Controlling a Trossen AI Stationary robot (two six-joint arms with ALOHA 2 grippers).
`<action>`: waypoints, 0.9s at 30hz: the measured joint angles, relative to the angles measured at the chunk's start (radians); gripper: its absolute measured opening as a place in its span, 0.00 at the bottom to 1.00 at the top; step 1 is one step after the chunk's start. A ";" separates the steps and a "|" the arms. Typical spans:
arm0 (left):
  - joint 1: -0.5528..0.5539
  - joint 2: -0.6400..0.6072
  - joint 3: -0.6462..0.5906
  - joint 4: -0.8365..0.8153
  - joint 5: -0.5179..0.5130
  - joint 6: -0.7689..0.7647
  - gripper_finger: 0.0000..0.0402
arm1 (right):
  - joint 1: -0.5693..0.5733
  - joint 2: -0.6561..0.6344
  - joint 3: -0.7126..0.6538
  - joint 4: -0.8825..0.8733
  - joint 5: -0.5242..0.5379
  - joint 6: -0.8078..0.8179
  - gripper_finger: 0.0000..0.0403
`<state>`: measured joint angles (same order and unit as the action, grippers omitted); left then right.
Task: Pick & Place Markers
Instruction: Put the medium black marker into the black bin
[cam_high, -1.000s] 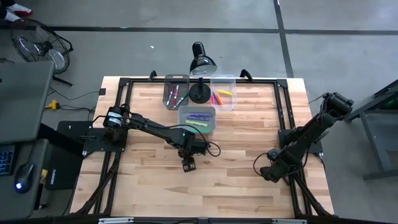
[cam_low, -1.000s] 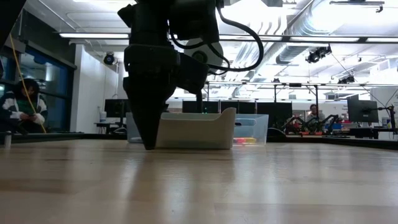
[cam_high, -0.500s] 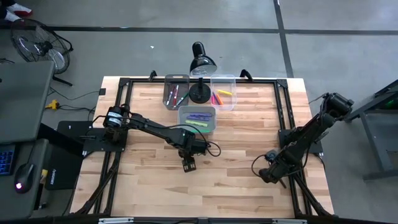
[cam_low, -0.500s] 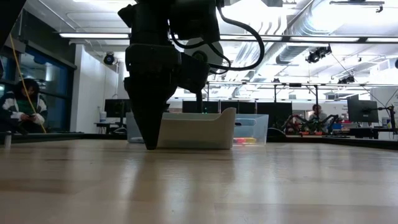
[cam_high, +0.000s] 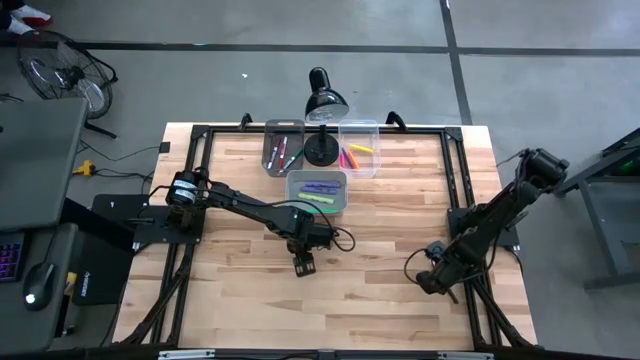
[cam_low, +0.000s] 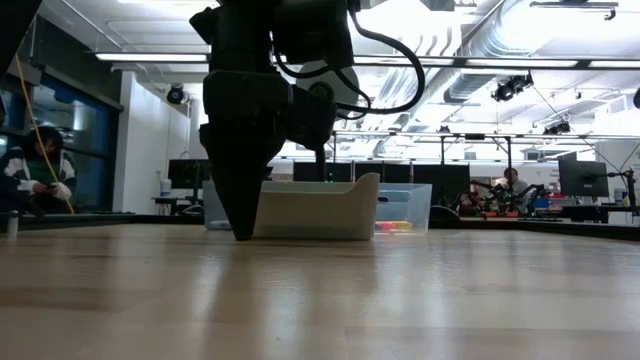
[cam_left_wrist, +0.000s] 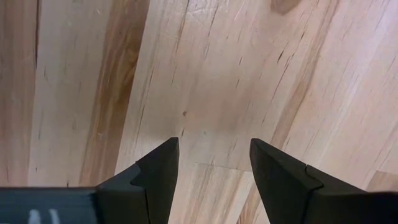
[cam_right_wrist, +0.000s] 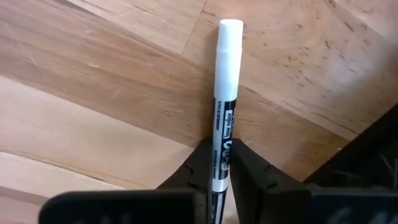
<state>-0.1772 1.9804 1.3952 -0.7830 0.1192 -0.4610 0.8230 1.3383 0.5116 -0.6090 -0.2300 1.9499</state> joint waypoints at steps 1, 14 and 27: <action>0.000 0.000 0.000 0.000 0.000 0.000 0.48 | 0.000 -0.008 -0.002 0.002 0.001 0.000 0.08; 0.001 0.000 0.000 0.004 0.006 -0.003 0.48 | 0.000 -0.187 -0.004 -0.013 0.207 -0.006 0.06; 0.008 0.000 0.000 0.216 0.175 -0.015 0.48 | 0.000 -0.324 -0.002 0.023 0.428 -0.120 0.06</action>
<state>-0.1692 1.9804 1.3949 -0.5668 0.2946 -0.4757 0.8227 1.0146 0.5095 -0.5862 0.1976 1.8300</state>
